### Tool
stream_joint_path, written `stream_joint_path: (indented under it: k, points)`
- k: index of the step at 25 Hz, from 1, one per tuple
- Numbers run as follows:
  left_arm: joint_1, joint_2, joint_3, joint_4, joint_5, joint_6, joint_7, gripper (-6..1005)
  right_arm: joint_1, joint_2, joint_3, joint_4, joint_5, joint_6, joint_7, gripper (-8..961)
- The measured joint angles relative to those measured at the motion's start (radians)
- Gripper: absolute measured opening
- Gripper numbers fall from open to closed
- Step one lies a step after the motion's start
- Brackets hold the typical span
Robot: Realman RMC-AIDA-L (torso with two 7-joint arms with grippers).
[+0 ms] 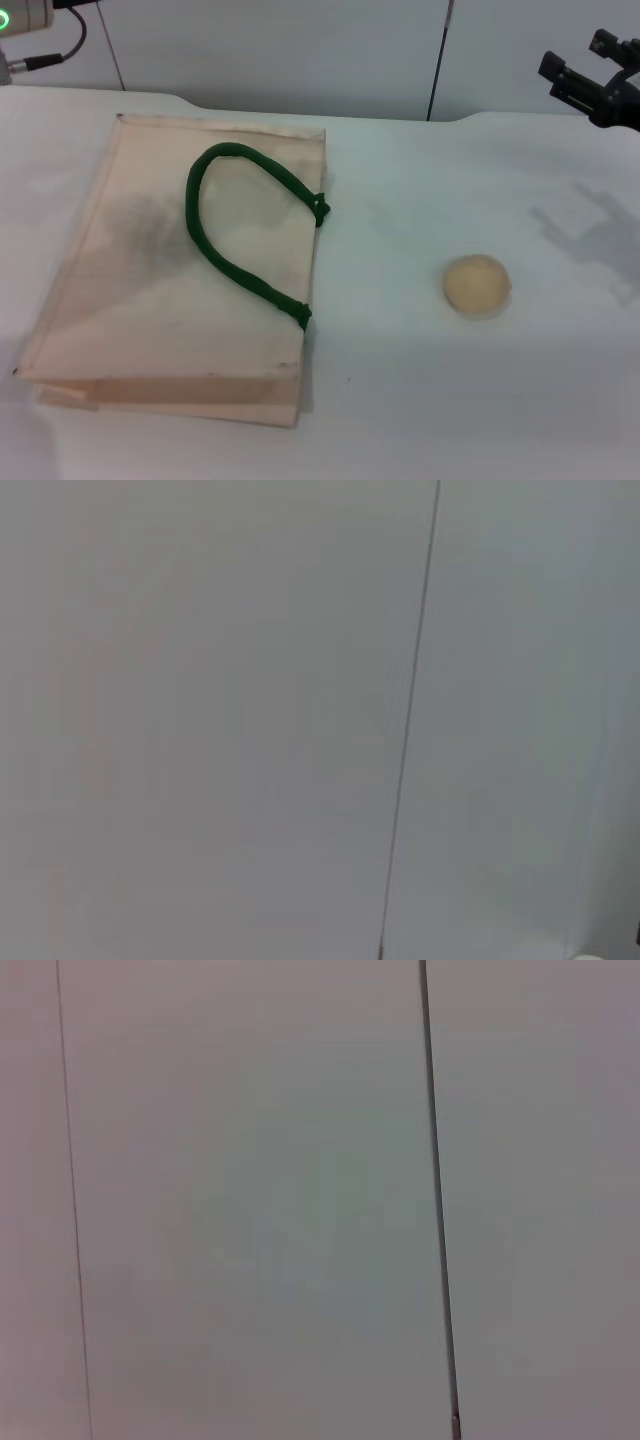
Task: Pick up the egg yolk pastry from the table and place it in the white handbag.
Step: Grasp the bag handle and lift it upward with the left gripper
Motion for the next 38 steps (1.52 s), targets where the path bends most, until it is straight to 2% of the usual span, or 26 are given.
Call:
stream_joint_path:
  k: [14,24,32,38]
  points:
    - [-0.007,0.005,-0.01,0.0,-0.016,-0.016,0.025,401,0.0,0.0,0.0,0.0,-0.002,0.0,0.0,832]
    - [0.001,-0.002,-0.032,-0.049,-0.089,-0.01,0.032,396,0.001,0.0,-0.002,0.0,-0.002,0.003,0.0,831]
    - [0.003,-0.002,-0.032,-0.062,-0.104,-0.039,0.141,393,0.002,0.0,-0.002,0.001,-0.01,0.004,0.0,832]
    - [0.015,0.001,-0.033,-0.08,-0.154,-0.044,0.16,392,0.002,0.0,-0.002,0.003,-0.012,0.004,0.0,832]
